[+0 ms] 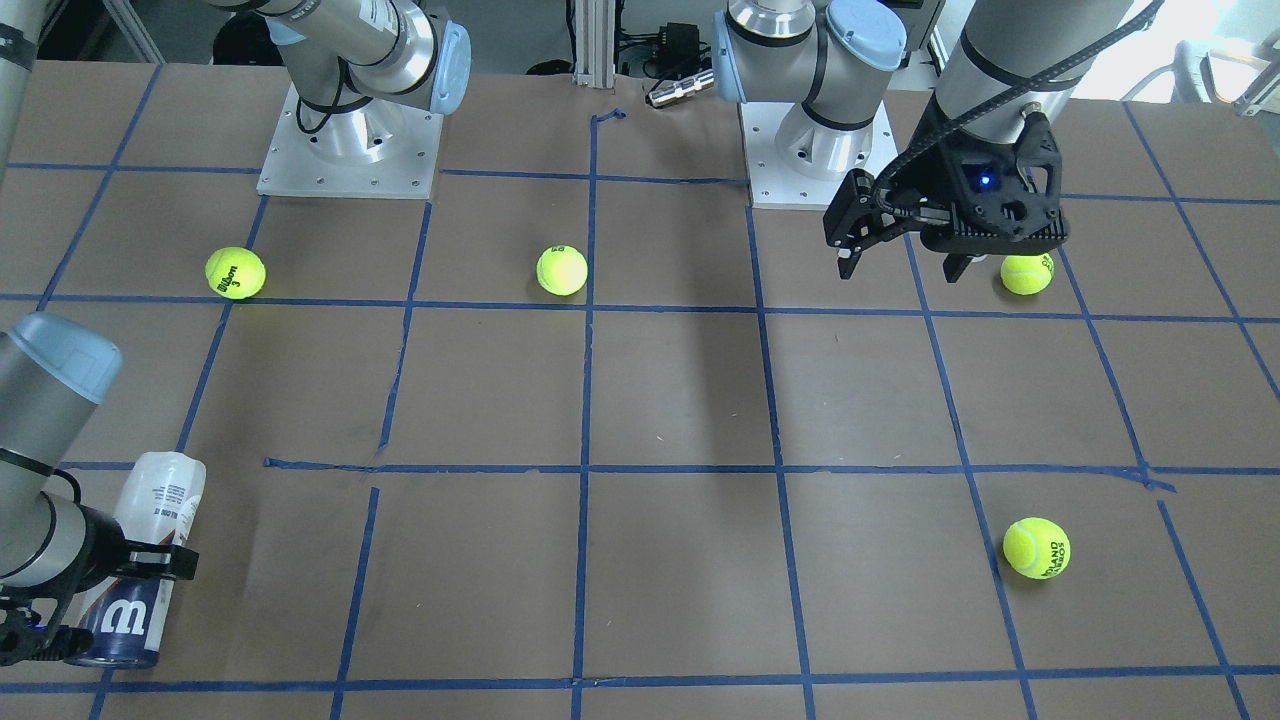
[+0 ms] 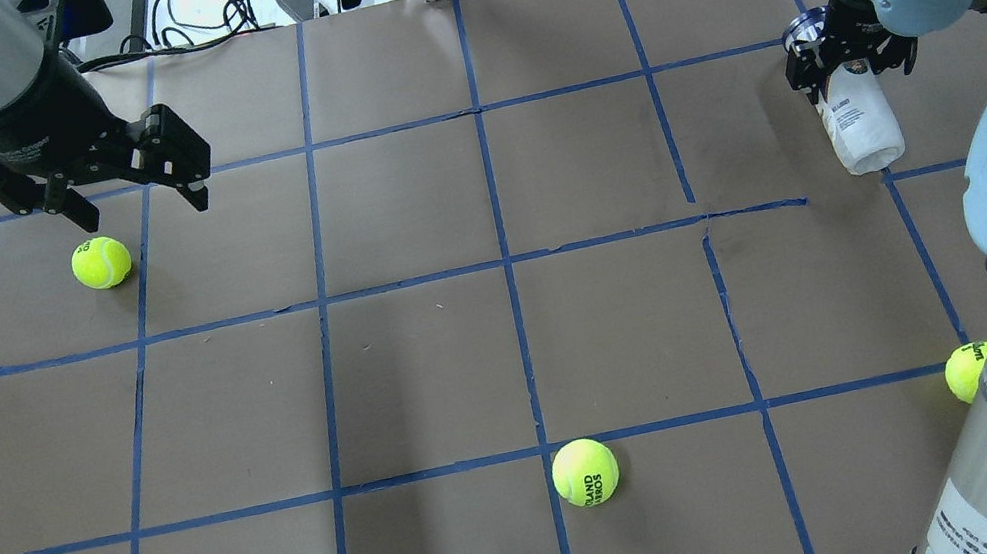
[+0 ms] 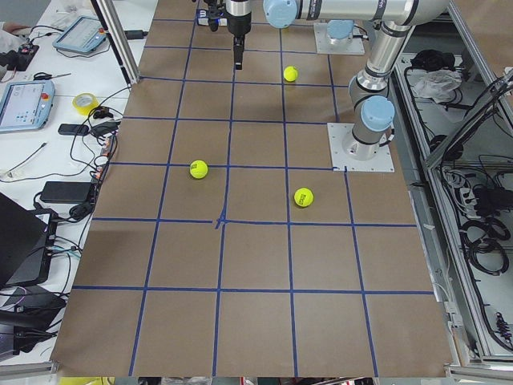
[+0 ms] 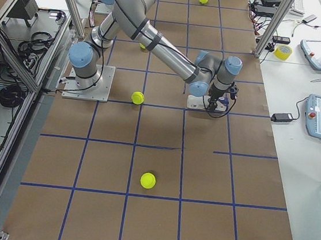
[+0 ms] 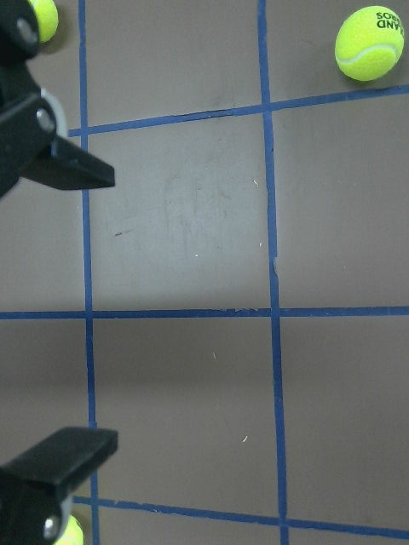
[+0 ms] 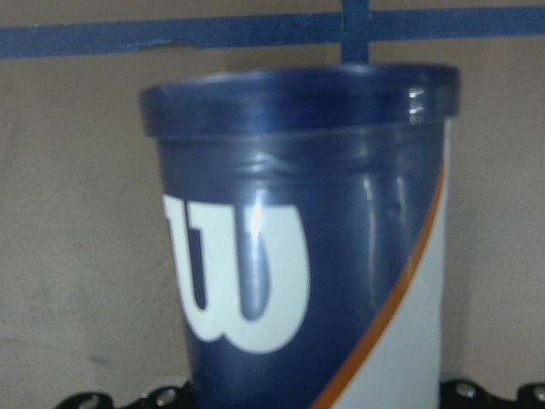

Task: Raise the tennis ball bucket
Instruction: 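Carry the can with the right gripper toward the left arm, tipping it sideways, then lay the can on its side, open the right gripper and withdraw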

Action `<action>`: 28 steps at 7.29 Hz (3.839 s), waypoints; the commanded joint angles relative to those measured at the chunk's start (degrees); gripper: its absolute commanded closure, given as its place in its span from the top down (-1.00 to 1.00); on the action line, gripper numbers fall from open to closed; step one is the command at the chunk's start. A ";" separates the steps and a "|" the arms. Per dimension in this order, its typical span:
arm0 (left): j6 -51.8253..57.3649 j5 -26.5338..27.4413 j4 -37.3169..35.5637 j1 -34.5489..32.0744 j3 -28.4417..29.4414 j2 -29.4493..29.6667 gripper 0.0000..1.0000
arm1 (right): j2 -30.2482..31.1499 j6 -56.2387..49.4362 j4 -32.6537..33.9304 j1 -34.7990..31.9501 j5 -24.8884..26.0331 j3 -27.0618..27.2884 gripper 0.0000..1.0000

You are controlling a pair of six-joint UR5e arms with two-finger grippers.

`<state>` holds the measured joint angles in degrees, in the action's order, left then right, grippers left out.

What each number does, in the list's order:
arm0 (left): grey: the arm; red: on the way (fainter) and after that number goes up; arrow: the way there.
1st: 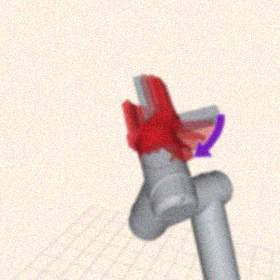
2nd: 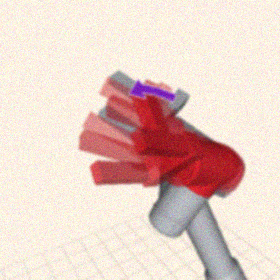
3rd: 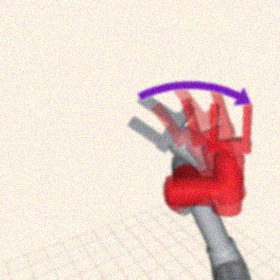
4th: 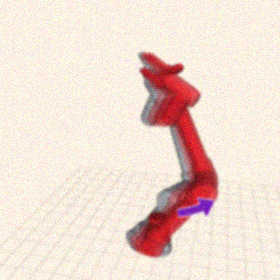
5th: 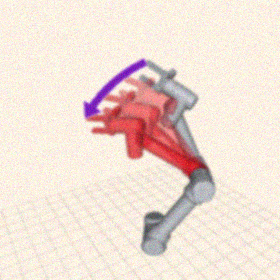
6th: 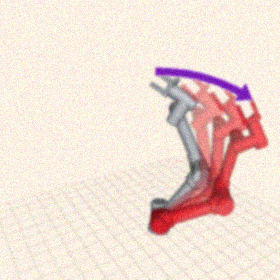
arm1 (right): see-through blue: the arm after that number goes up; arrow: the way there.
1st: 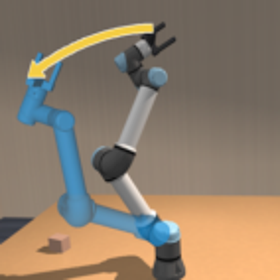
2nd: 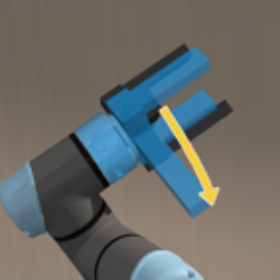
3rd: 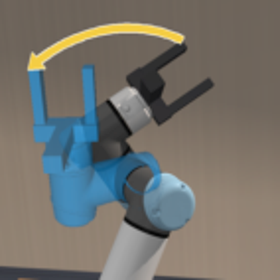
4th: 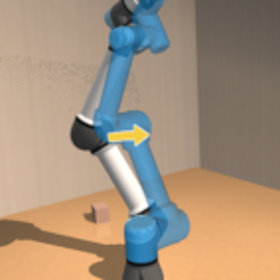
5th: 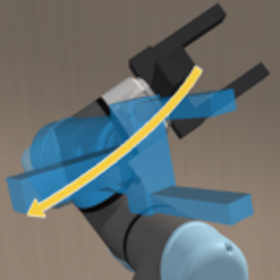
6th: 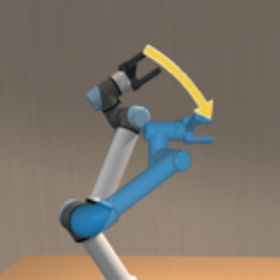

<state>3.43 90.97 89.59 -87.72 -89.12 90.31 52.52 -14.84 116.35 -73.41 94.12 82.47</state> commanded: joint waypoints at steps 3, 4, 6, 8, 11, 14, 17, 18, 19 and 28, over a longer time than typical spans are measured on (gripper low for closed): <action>0.00 0.00 -0.12 0.09 0.00 0.04 1.00 | 3.11 -6.34 -1.12 -13.20 -2.71 -0.46 0.22; 0.09 -0.09 -0.12 0.09 -0.09 0.13 1.00 | 3.03 -10.70 -0.52 -18.21 -4.89 -0.90 0.23; 0.00 -0.09 -0.12 0.01 -0.09 0.48 1.00 | 2.85 -15.38 -2.78 -26.48 -8.25 -4.67 0.27; 0.17 -0.26 -0.56 1.57 0.00 0.92 1.00 | 2.24 -25.90 -0.52 -32.91 -6.15 -4.86 0.27; 1.32 -0.36 -1.53 5.10 0.00 1.01 1.00 | -2.57 -33.37 9.82 -43.63 -5.79 -4.95 0.32; 1.32 0.00 -0.83 5.10 0.00 1.18 1.00 | -4.62 -38.50 9.43 -47.08 -2.89 -6.79 0.47; 3.50 -0.79 -2.31 5.28 -0.09 2.32 1.00 | -7.60 -38.60 2.15 -47.18 -2.89 -12.22 0.89; 3.43 -0.88 -2.32 5.28 -0.09 2.41 1.00 | -8.65 -38.60 1.69 -47.09 -2.89 -13.64 0.90; 3.51 -0.88 -2.32 5.28 -0.18 2.50 1.00 | -9.45 -38.60 1.69 -47.18 -2.89 -14.26 0.90; 5.27 -1.75 -5.65 5.63 -0.27 4.68 1.00 | 13.20 -31.35 -11.23 -27.35 -3.24 -12.00 0.99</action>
<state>7.95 89.72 85.27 -82.14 -89.42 93.39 62.80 -50.28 105.92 -105.30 90.74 69.15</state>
